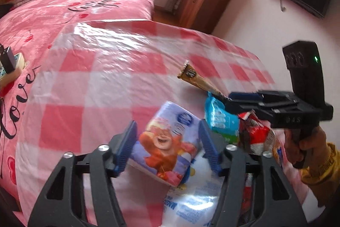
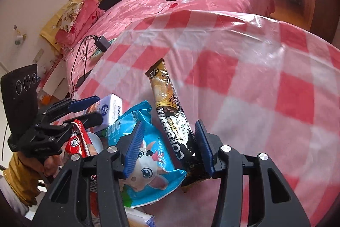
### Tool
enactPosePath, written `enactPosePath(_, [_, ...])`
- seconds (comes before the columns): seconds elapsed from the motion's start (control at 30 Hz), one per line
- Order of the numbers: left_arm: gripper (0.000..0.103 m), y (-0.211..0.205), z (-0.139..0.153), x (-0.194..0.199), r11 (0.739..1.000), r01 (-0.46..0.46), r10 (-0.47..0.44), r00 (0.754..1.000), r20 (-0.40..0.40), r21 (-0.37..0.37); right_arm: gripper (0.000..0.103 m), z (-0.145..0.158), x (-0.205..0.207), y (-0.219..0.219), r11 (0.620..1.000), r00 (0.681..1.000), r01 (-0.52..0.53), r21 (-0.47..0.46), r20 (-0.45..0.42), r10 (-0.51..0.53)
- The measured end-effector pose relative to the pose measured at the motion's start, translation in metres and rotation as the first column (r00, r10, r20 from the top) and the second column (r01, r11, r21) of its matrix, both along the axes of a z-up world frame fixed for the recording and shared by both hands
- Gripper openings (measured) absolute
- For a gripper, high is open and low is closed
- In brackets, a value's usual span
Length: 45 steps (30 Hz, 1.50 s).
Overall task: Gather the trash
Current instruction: 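Grasp the bear-print tissue pack with the left tool while right tool grasps the coffee stick, then carry tissue pack and coffee stick over the orange bucket and open both tools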
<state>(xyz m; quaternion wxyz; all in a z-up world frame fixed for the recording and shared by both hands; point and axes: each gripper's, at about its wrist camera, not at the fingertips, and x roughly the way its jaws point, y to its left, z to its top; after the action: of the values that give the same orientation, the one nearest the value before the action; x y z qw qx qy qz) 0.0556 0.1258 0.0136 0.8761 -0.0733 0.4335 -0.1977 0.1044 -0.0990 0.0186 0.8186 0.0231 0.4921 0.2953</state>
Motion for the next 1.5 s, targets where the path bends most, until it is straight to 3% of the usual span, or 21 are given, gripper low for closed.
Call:
enactPosePath(0.13, [0.074,-0.007,0.002,-0.013,0.997,0.068,-0.068,0.998,0.011,0.026,0.055,0.002,-0.004,0.002,0.998,0.999,0.02,-0.062,0.046,-0.017])
enactPosePath(0.23, [0.075,-0.009,0.003,-0.012,0.994,0.093,-0.094,0.996,0.013,0.052,0.056,0.001,0.0,0.008,0.995,0.998,0.017,-0.095,0.068,-0.011])
enactPosePath(0.43, [0.075,-0.011,-0.005,-0.006,0.992,0.09,-0.09,0.996,-0.005,0.084,0.057,-0.002,0.007,0.023,0.986,0.993,-0.011,-0.167,0.113,0.03])
enactPosePath(0.53, [0.066,-0.014,-0.005,-0.006,0.992,0.07,-0.071,0.997,0.005,0.104,0.059,-0.003,0.009,0.031,0.98,0.991,-0.019,-0.197,0.126,0.045])
enactPosePath(0.63, [0.056,-0.015,-0.006,-0.009,0.991,0.042,-0.046,0.999,0.025,0.13,0.056,-0.004,0.01,0.039,0.971,0.987,-0.025,-0.236,0.151,0.062])
enactPosePath(0.7, [0.054,-0.014,-0.006,-0.01,0.992,0.027,-0.031,0.999,0.028,0.122,0.05,-0.005,0.009,0.041,0.965,0.983,-0.022,-0.261,0.168,0.068])
enactPosePath(0.77, [0.054,-0.014,-0.006,-0.011,0.993,0.016,-0.02,0.999,0.031,0.118,0.037,-0.006,0.005,0.044,0.957,0.977,-0.028,-0.287,0.196,0.087])
enactPosePath(1.13, [0.053,-0.004,0.001,-0.021,0.995,-0.06,0.054,0.996,0.065,0.084,0.025,-0.005,-0.005,0.035,0.96,0.969,0.027,-0.278,0.244,0.043])
enactPosePath(1.27, [0.053,0.004,0.008,-0.027,0.994,-0.095,0.09,0.992,0.091,0.054,0.012,0.006,-0.008,0.02,0.97,0.966,0.089,-0.225,0.256,-0.03])
enactPosePath(1.5, [0.053,0.014,0.019,-0.038,0.988,-0.152,0.15,0.982,0.117,0.012,0.01,0.019,-0.023,-0.001,0.979,0.959,0.165,-0.118,0.252,-0.131])
